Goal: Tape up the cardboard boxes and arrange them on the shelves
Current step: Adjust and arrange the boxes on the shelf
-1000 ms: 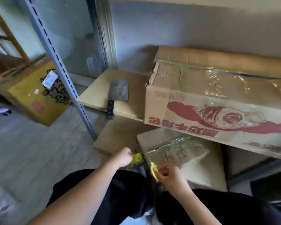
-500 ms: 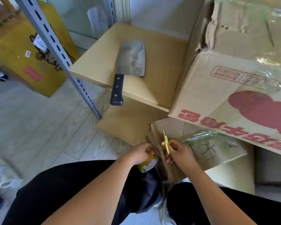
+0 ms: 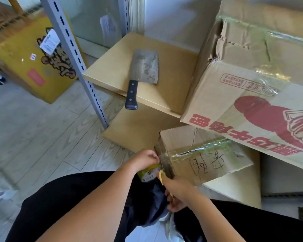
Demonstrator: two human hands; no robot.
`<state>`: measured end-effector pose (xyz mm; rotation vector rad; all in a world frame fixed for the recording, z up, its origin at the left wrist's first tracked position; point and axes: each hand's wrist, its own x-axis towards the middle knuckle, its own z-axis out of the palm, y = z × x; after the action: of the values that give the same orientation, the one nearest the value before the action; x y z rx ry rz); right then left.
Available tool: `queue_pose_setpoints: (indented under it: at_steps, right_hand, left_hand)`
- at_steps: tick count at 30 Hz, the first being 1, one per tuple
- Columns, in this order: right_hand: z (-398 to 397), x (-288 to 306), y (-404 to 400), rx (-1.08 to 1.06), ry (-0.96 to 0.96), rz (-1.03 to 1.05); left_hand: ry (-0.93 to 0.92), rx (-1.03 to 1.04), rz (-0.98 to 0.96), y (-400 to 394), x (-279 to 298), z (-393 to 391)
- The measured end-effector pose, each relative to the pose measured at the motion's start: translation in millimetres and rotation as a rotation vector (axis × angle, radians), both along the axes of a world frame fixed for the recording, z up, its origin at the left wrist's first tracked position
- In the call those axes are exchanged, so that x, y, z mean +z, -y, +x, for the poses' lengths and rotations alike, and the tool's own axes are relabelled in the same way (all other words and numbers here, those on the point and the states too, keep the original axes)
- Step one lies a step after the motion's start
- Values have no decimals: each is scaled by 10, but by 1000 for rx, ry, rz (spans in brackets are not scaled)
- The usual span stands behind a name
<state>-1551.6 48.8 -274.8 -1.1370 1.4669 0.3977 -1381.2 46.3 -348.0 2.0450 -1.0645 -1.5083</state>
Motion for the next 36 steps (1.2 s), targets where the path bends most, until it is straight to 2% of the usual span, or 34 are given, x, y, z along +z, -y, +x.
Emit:
queue_pose_setpoints:
  at_steps: [3,5,9,12,15,17,21,24,26,28,30,32,34,35,36]
  right_hand:
    - [206,-185,129,-94,1,-63]
    - [273,-300,194,-71,-8,-118]
    - [229,-427,220,177,-101,-305]
    - [143,-259,132,268,-72,-278]
    - [61,277,19,392,2,-365]
    - [-40,762,-80,449,25,-597]
    - [-369,1973,-218,341,-24,-1165]
    - [-585,2718,0,73,47,-1443]
    - [-650,2965,330,15,-79,-1481]
    - [-679,3026,683,57,-252,-1364]
    - [-679,3043,843,96,-313,-1253]
    - [-592,3083,742,162,-354,-1353]
    - [-410,3035,480,194,-212,-1605]
    - [-283,2988,300,242,-52,-1650]
    - [-152,2928,146,318,109,-1582]
  left_hand:
    - [-36,21,29,20,-31,30]
    - [-32,34,43,54,-52,49]
    - [75,23,105,-12,-64,150]
    - [149,63,187,-164,28,243]
    - [96,147,64,-149,389,242]
    - [64,136,-76,-148,811,164]
    - [-163,130,-290,-415,1780,-104]
    - [-246,127,-451,-624,2370,-323]
    - [-329,193,-556,-720,2704,-427]
    - [-441,268,-623,-795,2953,-486]
    - [-479,290,-670,-886,3143,-508]
    - [-490,291,-688,-974,3242,-471]
    - [-481,291,-694,-1051,3300,-402]
    - [-470,296,-688,-1067,3297,-361]
    - [-456,301,-681,-1072,3287,-333]
